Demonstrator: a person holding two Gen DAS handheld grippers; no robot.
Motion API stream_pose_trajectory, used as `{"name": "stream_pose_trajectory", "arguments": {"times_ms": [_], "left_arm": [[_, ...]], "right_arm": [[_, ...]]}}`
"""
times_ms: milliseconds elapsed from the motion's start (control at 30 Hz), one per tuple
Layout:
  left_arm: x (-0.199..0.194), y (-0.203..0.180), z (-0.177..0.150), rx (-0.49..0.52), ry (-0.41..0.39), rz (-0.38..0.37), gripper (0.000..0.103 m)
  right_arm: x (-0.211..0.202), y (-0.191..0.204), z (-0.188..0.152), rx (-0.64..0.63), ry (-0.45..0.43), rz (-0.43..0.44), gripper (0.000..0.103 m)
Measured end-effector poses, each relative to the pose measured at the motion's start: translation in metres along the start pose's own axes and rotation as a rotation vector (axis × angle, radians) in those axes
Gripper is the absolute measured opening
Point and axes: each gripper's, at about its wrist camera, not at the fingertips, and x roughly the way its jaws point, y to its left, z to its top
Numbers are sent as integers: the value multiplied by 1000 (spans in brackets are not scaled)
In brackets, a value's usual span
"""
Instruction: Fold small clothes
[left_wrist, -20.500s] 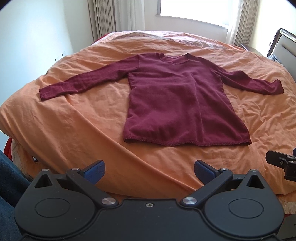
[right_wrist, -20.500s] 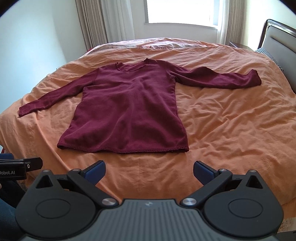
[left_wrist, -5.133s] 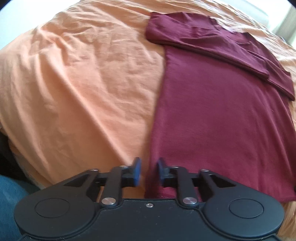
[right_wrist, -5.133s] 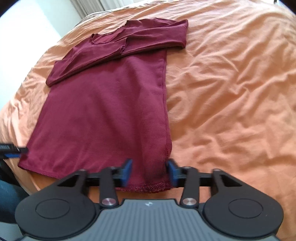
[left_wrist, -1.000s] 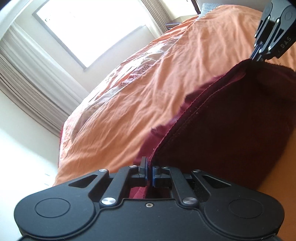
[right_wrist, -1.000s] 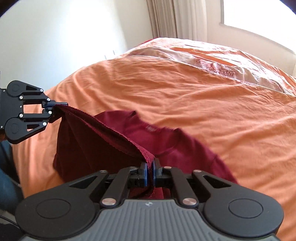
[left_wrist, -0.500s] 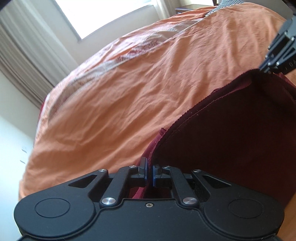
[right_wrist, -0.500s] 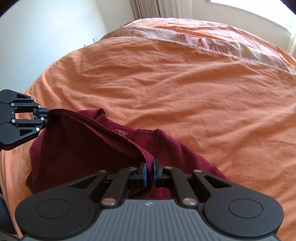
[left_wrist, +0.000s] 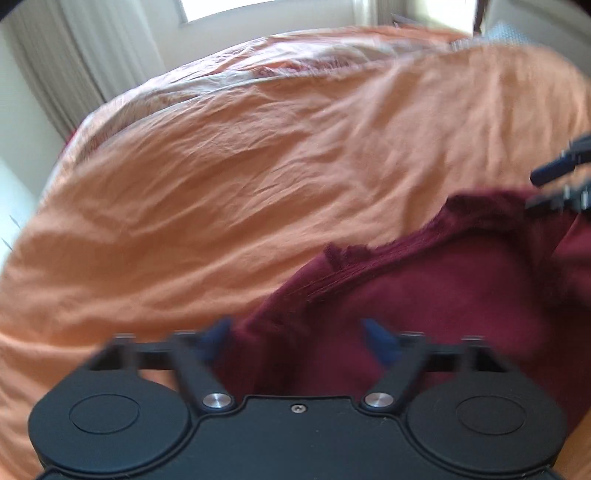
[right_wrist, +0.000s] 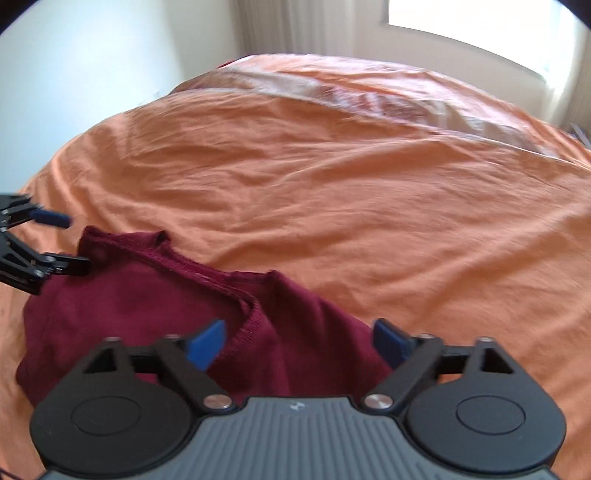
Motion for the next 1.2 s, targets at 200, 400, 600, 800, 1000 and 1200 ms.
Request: {"name": "stream_pose_trajectory", "arguments": {"times_ms": [200, 400, 600, 800, 1000, 1200], "left_arm": [[-16, 17, -18, -151, -36, 41, 94], [-22, 10, -52, -184, -6, 161, 94], [-6, -2, -78, -234, 96, 220, 94], [-3, -10, -76, -272, 123, 241, 95], [-12, -18, -75, -263, 106, 250, 97], [-23, -22, -76, -264, 87, 254, 97]], "right_arm": [[-27, 8, -48, -3, -37, -16, 96], [-19, 52, -94, -193, 65, -51, 96], [-2, 73, -98, -304, 38, -129, 89], [-6, 53, -80, -220, 0, -115, 48], [-15, 11, -68, -37, -15, -77, 16], [-21, -33, -63, 192, -45, -103, 11]]}}
